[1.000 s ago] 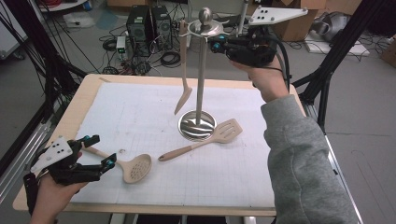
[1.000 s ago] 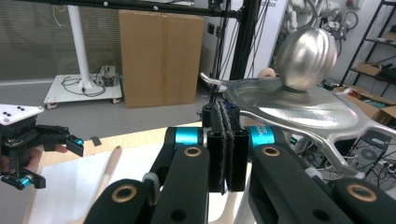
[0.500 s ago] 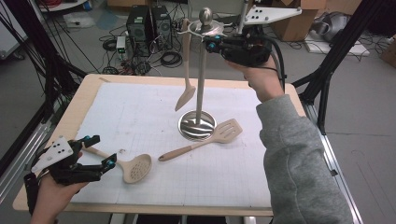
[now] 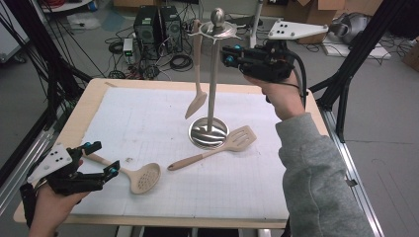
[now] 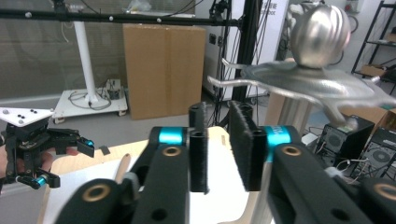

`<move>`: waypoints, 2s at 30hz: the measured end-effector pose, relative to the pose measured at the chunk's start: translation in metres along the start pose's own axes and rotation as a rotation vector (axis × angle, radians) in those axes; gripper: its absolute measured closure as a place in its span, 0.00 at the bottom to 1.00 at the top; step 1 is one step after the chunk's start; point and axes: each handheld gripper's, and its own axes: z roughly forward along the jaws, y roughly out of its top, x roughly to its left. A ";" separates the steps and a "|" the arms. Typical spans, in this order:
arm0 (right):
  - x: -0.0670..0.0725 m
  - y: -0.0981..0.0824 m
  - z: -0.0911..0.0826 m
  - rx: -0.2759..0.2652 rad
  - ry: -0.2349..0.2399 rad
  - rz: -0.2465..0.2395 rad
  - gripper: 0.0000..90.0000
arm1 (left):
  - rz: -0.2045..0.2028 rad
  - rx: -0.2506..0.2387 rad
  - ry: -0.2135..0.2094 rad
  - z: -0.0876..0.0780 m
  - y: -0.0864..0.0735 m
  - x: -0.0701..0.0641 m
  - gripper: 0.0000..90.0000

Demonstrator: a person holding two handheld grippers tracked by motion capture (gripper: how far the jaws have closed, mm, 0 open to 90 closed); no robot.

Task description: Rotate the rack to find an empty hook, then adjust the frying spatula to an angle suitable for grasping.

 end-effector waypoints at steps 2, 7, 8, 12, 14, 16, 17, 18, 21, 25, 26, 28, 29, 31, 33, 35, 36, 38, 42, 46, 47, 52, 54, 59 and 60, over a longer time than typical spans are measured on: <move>0.001 -0.004 -0.002 -0.001 -0.005 0.014 0.74 | 0.003 -0.004 -0.001 -0.001 0.001 -0.001 0.14; 0.004 -0.013 -0.006 0.003 -0.018 0.030 0.55 | 0.009 -0.009 -0.004 -0.003 0.003 -0.001 0.14; 0.006 -0.015 -0.007 0.002 -0.024 0.025 0.52 | 0.008 -0.009 -0.005 -0.003 0.003 -0.001 0.14; 0.009 -0.026 -0.008 0.027 -0.034 0.024 0.35 | -0.007 -0.018 0.000 -0.004 0.002 0.000 0.14; 0.011 -0.032 -0.008 0.033 -0.038 0.031 0.28 | -0.010 -0.022 -0.006 -0.003 0.002 0.000 0.14; 0.012 -0.038 -0.011 0.031 -0.034 0.037 0.21 | -0.006 -0.021 -0.011 -0.002 0.002 -0.001 0.14; 0.014 -0.041 -0.012 0.031 -0.034 0.037 0.19 | -0.004 -0.018 -0.013 -0.001 0.002 -0.001 0.14; 0.014 -0.044 -0.014 0.031 -0.028 0.038 0.15 | -0.004 -0.015 -0.014 -0.001 0.001 -0.001 0.14; 0.015 -0.054 -0.019 0.019 -0.024 0.048 0.15 | 0.002 -0.008 -0.022 0.001 0.001 -0.002 0.14; 0.016 -0.065 -0.025 0.013 -0.025 0.059 0.15 | 0.008 -0.017 -0.025 0.001 0.002 -0.005 0.14; 0.016 -0.068 -0.027 0.012 -0.026 0.060 0.15 | 0.011 -0.019 -0.027 0.001 0.003 -0.006 0.14; 0.017 -0.074 -0.030 0.018 -0.034 0.065 0.15 | 0.016 -0.021 -0.030 0.001 0.004 -0.008 0.14; 0.018 -0.077 -0.032 0.019 -0.036 0.063 0.15 | 0.017 -0.022 -0.031 0.001 0.004 -0.008 0.14; 0.019 -0.083 -0.035 0.025 -0.041 0.061 0.15 | 0.018 -0.022 -0.034 0.001 0.004 -0.009 0.14; 0.021 -0.087 -0.037 0.046 -0.052 0.052 0.15 | 0.020 -0.020 -0.032 0.002 0.004 -0.009 0.14; 0.023 -0.092 -0.039 0.052 -0.052 0.044 0.16 | 0.019 -0.019 -0.032 0.002 0.004 -0.009 0.14; 0.023 -0.094 -0.041 0.050 -0.051 0.044 0.16 | 0.017 -0.018 -0.031 0.002 0.004 -0.009 0.14; 0.024 -0.098 -0.043 0.047 -0.048 0.051 0.16 | 0.018 -0.014 -0.026 0.003 0.003 -0.009 0.14; 0.026 -0.109 -0.047 0.046 -0.042 0.064 0.16 | 0.024 -0.011 -0.031 0.004 0.004 -0.012 0.14; 0.030 -0.120 -0.052 0.058 -0.041 0.070 0.16 | 0.025 -0.011 -0.039 0.007 0.004 -0.014 0.14; 0.031 -0.124 -0.053 0.060 -0.037 0.074 0.16 | 0.026 -0.012 -0.041 0.008 0.005 -0.014 0.14; 0.035 -0.137 -0.056 0.077 -0.036 0.068 0.17 | 0.034 0.001 -0.054 0.012 0.003 -0.018 0.14; 0.037 -0.142 -0.056 0.083 -0.033 0.067 0.17 | 0.035 0.002 -0.055 0.012 0.003 -0.018 0.14; 0.041 -0.158 -0.053 0.088 -0.029 0.074 0.17 | 0.041 0.004 -0.053 0.013 0.003 -0.021 0.14; 0.042 -0.161 -0.053 0.096 -0.029 0.074 0.17 | 0.040 0.006 -0.055 0.013 0.003 -0.022 0.14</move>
